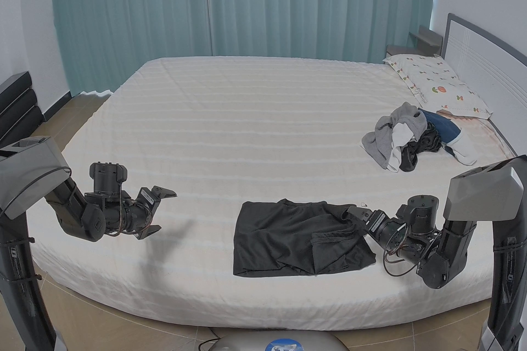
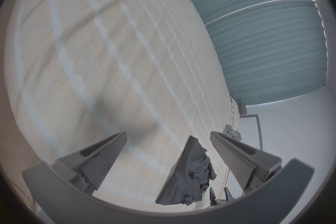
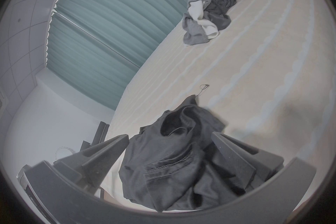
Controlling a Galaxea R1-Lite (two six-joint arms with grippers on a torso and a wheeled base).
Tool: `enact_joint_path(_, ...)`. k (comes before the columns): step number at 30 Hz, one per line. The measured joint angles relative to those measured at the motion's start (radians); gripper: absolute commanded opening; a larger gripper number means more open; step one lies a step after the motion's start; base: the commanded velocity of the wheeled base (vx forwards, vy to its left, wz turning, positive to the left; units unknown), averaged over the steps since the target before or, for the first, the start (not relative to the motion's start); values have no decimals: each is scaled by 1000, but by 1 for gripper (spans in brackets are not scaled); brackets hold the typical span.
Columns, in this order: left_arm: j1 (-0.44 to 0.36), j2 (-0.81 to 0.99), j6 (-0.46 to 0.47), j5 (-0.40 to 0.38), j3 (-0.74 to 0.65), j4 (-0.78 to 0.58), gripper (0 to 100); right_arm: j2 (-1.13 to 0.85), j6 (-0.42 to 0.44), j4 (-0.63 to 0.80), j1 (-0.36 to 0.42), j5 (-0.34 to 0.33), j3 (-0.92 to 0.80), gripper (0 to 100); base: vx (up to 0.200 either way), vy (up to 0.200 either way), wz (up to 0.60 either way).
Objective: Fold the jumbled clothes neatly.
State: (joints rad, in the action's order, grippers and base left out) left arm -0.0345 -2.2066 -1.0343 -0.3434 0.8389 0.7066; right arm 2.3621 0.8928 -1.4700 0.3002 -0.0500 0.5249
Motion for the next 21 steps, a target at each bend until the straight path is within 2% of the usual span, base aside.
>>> enact_joint_path(8,-1,0,0,0,0,0,100,28,-6,12,11,40,76,100,0,0,0)
enact_joint_path(21,-1,-2,2,0,0,0,100,90,-24,13,35,45,136,100,0,0,0)
